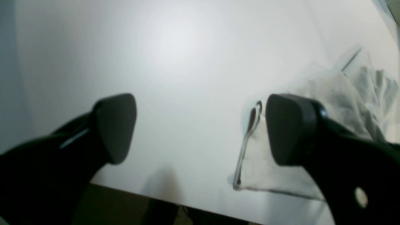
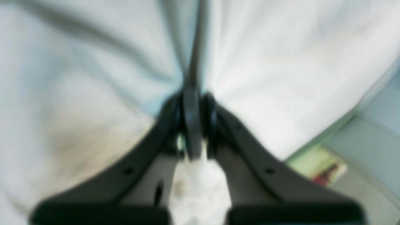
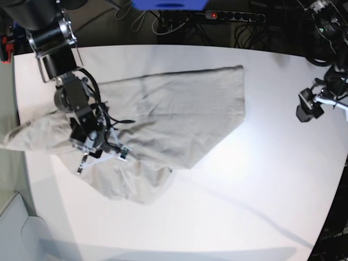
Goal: Layout the t-shirt on the table in an organized manner, then fold the t-shirt properly
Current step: 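Reach the left gripper across to the t-shirt's middle and grasp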
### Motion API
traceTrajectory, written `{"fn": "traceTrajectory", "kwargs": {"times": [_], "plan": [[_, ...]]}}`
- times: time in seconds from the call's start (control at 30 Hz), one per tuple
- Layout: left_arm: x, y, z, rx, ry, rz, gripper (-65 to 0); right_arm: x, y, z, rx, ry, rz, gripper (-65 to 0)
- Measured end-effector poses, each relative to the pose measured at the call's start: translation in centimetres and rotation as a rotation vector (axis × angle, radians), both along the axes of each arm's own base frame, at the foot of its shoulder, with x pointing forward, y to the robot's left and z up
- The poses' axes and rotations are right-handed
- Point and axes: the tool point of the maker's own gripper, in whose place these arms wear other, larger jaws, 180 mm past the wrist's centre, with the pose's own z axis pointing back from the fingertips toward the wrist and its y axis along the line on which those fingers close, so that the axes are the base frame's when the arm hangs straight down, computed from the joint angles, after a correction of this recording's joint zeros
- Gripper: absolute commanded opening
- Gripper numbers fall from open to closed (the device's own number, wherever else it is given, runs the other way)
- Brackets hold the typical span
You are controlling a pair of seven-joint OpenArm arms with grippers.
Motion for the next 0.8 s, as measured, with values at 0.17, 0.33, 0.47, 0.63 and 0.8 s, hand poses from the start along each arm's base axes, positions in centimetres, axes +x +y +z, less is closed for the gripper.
{"fn": "traceTrajectory", "kwargs": {"times": [0.17, 0.33, 0.47, 0.63, 0.8], "plan": [[2.1, -0.5, 1.5, -0.018, -0.069, -0.008, 0.0, 0.0, 3.8, 9.7, 0.081, -0.299, 0.110, -65.0], [4.7, -1.6, 3.4, -0.084, -0.170, -0.003, 0.0, -3.9, 2.9, 6.4, 0.058, -0.197, 0.104, -65.0], [8.6, -5.2, 5.9, -0.166, -0.276, -0.092, 0.0, -4.6, 2.3, 5.7, 0.043, -0.178, 0.096, -65.0], [12.8, -9.4, 4.0, -0.308, -0.244, -0.149, 0.0, -6.1, 2.7, 4.3, 0.054, -0.133, 0.095, -65.0], [16.7, -15.6, 2.0, -0.476, -0.178, -0.233, 0.0, -7.6, 2.9, 3.0, 0.055, -0.092, 0.084, -65.0]]}}
